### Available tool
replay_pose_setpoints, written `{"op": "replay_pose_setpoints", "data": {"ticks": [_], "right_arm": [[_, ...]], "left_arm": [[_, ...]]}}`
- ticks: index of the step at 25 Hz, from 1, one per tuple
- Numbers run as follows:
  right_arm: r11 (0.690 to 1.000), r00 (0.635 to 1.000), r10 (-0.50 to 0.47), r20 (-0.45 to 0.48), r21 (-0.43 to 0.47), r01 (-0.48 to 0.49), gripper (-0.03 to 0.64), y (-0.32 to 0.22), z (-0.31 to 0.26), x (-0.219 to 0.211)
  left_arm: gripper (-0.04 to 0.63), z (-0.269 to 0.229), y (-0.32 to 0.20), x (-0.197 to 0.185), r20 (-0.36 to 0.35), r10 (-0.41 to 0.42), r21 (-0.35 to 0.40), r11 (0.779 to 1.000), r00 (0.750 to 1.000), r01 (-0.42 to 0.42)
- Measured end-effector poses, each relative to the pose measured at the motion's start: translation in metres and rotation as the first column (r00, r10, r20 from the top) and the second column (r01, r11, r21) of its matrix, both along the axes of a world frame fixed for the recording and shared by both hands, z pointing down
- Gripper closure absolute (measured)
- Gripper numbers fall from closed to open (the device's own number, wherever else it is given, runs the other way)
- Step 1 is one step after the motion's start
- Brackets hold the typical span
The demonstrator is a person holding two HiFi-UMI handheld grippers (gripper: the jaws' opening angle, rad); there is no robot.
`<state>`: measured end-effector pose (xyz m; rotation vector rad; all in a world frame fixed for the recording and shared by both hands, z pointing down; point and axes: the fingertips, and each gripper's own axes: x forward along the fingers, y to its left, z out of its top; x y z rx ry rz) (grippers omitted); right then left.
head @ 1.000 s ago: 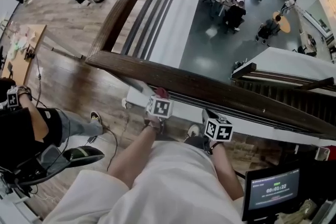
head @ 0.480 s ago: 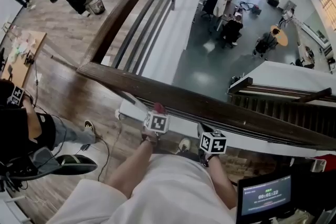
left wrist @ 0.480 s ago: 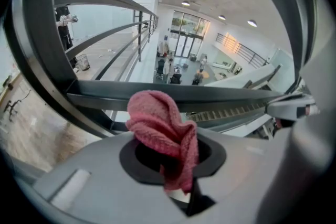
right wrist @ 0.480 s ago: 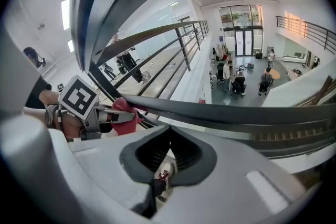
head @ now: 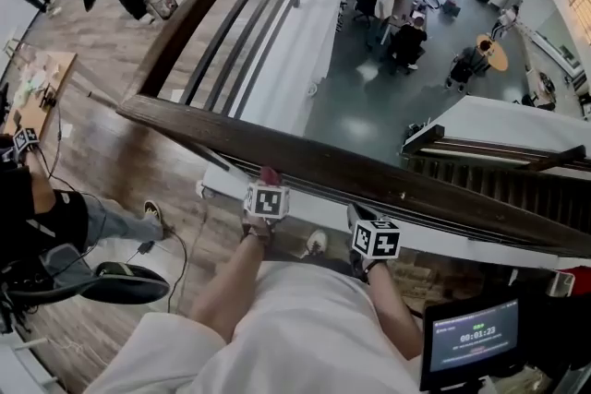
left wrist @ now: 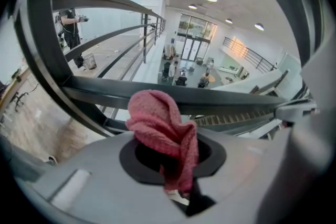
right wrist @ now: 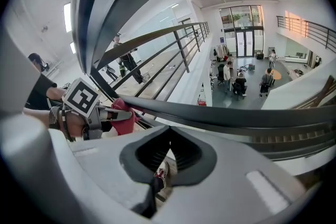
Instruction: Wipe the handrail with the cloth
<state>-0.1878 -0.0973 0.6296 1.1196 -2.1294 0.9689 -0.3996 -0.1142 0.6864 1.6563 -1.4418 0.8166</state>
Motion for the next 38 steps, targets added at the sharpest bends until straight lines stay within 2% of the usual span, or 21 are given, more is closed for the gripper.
{"op": "replay_pose_setpoints", "data": {"ticks": [5,9,14,18,20,22,23,26,27,30,33,36,38], "right_arm": [[1.000,1.000,0.005,0.002,0.000,-0.005,0.614,0.002,0.002,0.012],[1.000,1.000,0.011,0.008,0.008,-0.011,0.614,0.000,0.000,0.013],[0.999,1.000,0.030,0.000,0.018,-0.030,0.614,-0.005,-0.004,0.013],[0.999,0.999,0.038,-0.013,0.014,-0.038,0.614,0.002,-0.005,0.009],[0.999,0.999,0.044,-0.019,0.012,-0.044,0.614,0.006,-0.004,0.008],[0.998,0.998,0.056,-0.025,0.011,-0.056,0.614,0.006,-0.005,0.011],[0.998,0.998,0.063,-0.028,0.012,-0.063,0.614,0.006,-0.006,0.012],[0.996,0.995,0.087,-0.039,0.021,-0.086,0.614,0.005,-0.007,0.011],[0.995,0.995,0.094,-0.042,0.024,-0.093,0.614,0.004,-0.008,0.010],[0.994,0.993,0.106,-0.048,0.035,-0.105,0.614,0.001,-0.012,0.010],[0.992,0.991,0.121,-0.056,0.040,-0.119,0.614,-0.001,-0.014,0.011],[0.991,0.989,0.130,-0.066,0.053,-0.126,0.614,-0.004,-0.016,0.009],[0.989,0.989,0.138,-0.061,0.056,-0.134,0.614,-0.005,-0.017,0.007]], "left_arm": [[0.511,0.008,-0.009,0.023,-0.059,0.048,0.041,0.998,0.997,-0.045],[0.511,-0.001,0.004,0.003,0.045,0.037,-0.032,0.999,0.998,-0.036],[0.511,0.005,-0.003,0.023,-0.021,0.083,-0.016,0.996,0.996,-0.084],[0.511,0.001,0.010,0.017,0.016,0.093,-0.049,0.995,0.996,-0.092],[0.511,0.001,0.008,0.024,0.003,0.116,-0.028,0.993,0.993,-0.116],[0.511,0.004,0.001,0.040,-0.048,0.143,0.012,0.990,0.989,-0.143],[0.511,0.003,0.000,0.040,-0.045,0.150,0.014,0.989,0.988,-0.149],[0.511,-0.004,0.005,0.025,0.027,0.163,-0.021,0.986,0.986,-0.163],[0.512,-0.003,0.004,0.028,0.015,0.174,-0.017,0.985,0.985,-0.174],[0.512,0.003,-0.003,0.052,-0.089,0.215,0.026,0.977,0.973,-0.214],[0.511,-0.001,-0.002,0.048,-0.066,0.226,0.012,0.974,0.972,-0.226],[0.511,0.001,-0.005,0.055,-0.097,0.250,0.035,0.968,0.963,-0.248],[0.511,0.001,-0.005,0.053,-0.090,0.256,0.030,0.967,0.962,-0.254]]}}
